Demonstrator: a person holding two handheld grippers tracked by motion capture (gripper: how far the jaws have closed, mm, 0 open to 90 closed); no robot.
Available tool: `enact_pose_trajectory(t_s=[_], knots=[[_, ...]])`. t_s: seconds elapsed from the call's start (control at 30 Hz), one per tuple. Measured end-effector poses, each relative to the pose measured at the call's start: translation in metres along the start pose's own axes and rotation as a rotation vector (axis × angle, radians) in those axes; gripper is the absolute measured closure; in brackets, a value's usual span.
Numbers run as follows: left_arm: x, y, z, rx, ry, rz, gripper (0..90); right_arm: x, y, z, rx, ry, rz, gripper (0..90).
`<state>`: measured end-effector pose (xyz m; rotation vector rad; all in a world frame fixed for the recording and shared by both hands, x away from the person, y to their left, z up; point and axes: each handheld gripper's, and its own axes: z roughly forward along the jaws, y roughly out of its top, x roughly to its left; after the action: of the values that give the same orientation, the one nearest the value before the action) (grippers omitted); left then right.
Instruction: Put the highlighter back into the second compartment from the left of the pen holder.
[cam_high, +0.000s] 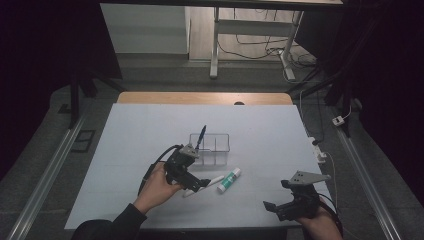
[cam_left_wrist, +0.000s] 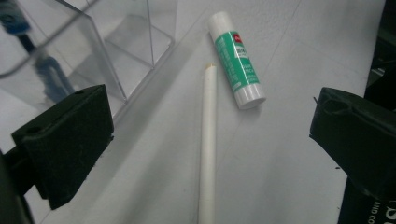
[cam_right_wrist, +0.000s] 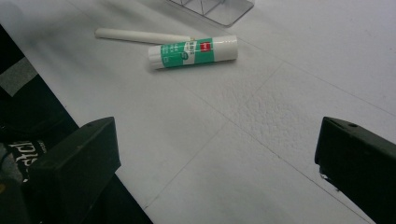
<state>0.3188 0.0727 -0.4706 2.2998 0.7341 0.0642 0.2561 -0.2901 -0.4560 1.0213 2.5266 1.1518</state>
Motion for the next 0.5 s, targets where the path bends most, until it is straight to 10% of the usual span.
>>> enact_pose_trajectory(t_s=[0.5], knots=[[-0.007, 0.005, 0.048, 0.165, 0.028, 0.071, 0.2, 0.0, 0.0, 0.0, 0.004, 0.003, -0.002, 0.0]])
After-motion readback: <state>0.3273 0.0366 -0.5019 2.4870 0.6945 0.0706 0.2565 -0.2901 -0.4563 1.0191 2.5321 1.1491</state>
